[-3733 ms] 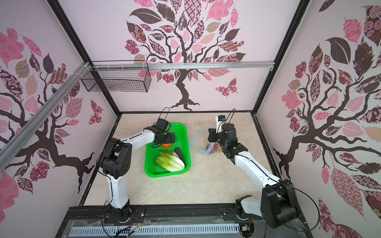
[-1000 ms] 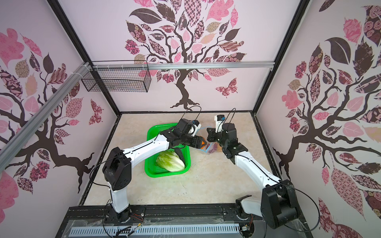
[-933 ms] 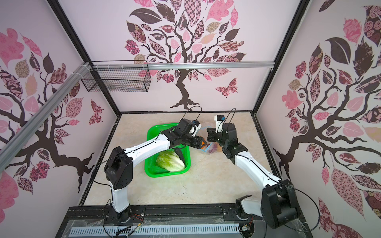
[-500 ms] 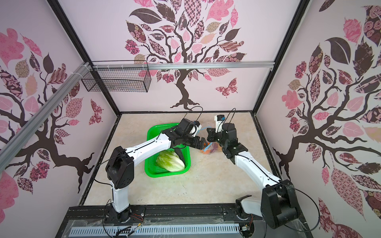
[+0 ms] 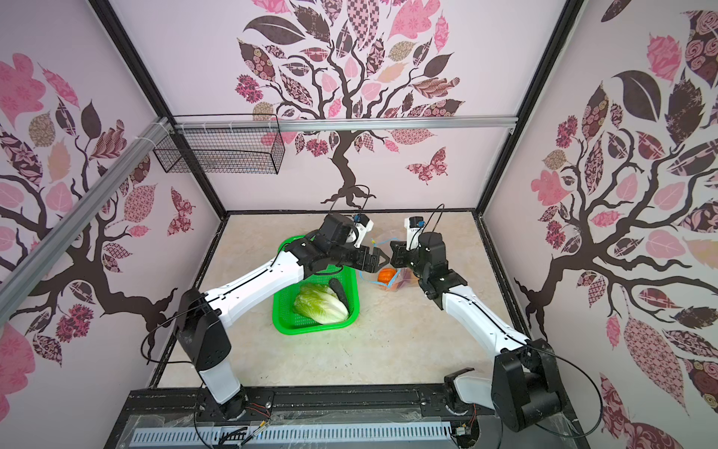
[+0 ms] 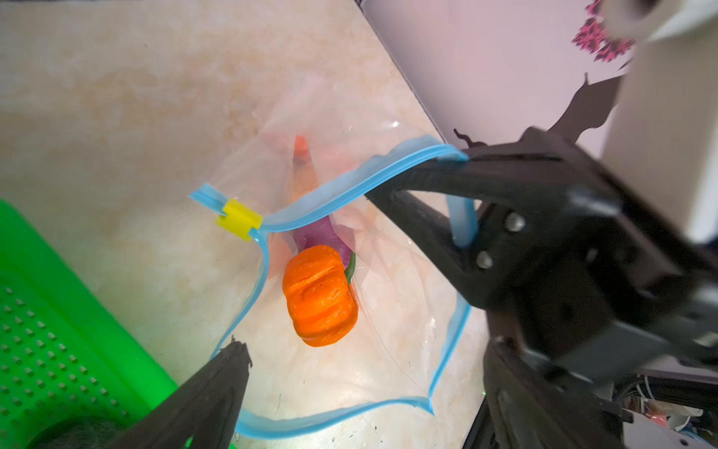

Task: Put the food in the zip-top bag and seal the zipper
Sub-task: 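Open the left gripper to drop the orange pumpkin into the bag, then withdraw the left gripper back over the basket toward the green pepper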

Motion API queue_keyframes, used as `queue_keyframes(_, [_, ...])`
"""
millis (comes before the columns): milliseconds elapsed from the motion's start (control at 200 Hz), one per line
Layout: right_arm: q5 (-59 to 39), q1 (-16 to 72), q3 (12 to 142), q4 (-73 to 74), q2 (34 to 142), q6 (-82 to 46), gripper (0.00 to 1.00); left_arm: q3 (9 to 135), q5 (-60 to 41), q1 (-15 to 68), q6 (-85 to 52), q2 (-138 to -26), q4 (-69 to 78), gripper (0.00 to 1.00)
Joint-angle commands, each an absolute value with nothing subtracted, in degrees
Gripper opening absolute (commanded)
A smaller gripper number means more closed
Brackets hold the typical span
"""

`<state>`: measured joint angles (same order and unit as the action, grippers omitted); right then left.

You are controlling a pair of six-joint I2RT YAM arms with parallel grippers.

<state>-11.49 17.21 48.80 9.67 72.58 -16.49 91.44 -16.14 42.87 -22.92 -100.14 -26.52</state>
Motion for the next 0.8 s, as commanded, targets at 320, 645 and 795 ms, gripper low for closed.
queue_keyframes(320, [-10.46,17.31,49.23,10.02,70.48,-16.51,0.0,82.65,-16.75,30.14,-10.43,-90.78,-29.12,0.97])
queue_keyframes(645, [-10.03,17.31,48.93,10.61,70.23,-16.45,0.0,78.91,-10.16,24.67,6.25,-95.57,-30.95,0.98])
queue_keyframes(795, [-9.32,17.31,48.6,10.72,69.86,-16.24,0.0,78.33,-10.76,22.95,11.39,-99.07,-29.63,0.98])
